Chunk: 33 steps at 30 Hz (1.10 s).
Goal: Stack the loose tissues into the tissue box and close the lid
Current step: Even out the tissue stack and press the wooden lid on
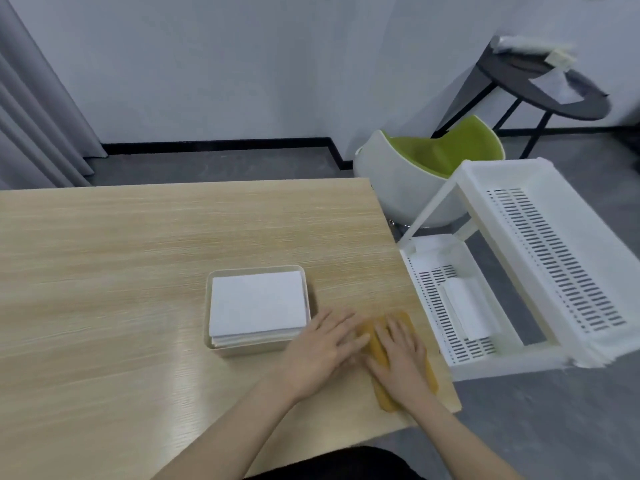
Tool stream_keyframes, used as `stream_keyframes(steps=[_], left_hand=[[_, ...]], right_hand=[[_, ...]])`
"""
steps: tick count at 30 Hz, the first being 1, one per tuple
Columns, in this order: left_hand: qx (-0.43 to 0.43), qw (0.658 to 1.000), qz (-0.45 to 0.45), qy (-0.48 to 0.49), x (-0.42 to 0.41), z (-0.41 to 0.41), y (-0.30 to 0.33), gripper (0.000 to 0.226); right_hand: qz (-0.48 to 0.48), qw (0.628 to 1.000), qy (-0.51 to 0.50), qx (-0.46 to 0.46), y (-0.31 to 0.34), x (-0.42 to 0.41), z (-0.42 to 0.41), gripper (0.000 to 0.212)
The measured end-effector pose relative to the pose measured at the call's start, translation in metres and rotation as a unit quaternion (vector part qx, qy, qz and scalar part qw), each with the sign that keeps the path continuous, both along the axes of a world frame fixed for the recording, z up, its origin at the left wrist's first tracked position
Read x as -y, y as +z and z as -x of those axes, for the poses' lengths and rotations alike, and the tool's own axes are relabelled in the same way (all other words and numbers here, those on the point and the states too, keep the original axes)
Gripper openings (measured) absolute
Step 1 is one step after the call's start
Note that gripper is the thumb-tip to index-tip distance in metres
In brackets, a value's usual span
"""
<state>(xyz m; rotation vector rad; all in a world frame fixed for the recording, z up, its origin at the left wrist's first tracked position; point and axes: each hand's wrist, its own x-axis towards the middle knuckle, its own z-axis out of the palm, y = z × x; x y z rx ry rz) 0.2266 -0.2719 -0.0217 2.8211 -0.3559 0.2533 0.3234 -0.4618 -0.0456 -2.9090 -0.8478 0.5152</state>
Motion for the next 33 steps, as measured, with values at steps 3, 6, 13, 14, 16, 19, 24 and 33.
stream_keyframes(steps=[3,6,13,14,16,19,24,33], left_hand=[[-0.129,0.992,0.001,0.019,0.032,-0.007,-0.010,0.045],[-0.264,0.964,-0.020,0.020,0.048,-0.008,-0.023,0.056],[-0.304,0.952,-0.036,0.019,0.061,-0.012,-0.029,0.060],[-0.301,0.953,-0.040,0.020,0.062,-0.013,-0.028,0.060],[-0.276,0.960,-0.049,0.017,0.062,-0.014,-0.030,0.061],[-0.187,0.979,-0.078,-0.036,0.063,-0.019,-0.034,0.062],[-0.080,0.979,-0.141,-0.124,0.063,-0.036,-0.025,0.046],[0.094,0.987,-0.086,-0.103,0.032,-0.037,0.027,0.054]], right_hand=[[0.030,0.995,-0.090,-0.042,-0.007,0.023,-0.002,0.074],[0.027,0.989,-0.136,-0.050,-0.016,0.042,-0.001,0.072],[-0.021,0.988,-0.150,0.021,-0.030,0.057,-0.009,0.060],[-0.033,0.988,-0.149,0.021,-0.031,0.059,-0.011,0.060],[-0.065,0.987,-0.148,0.010,-0.032,0.061,-0.015,0.057],[-0.123,0.981,-0.147,-0.023,-0.026,0.061,-0.020,0.057],[-0.204,0.972,-0.113,-0.044,-0.002,0.063,-0.030,0.053],[-0.252,0.964,0.076,-0.029,0.088,0.033,-0.068,0.056]])
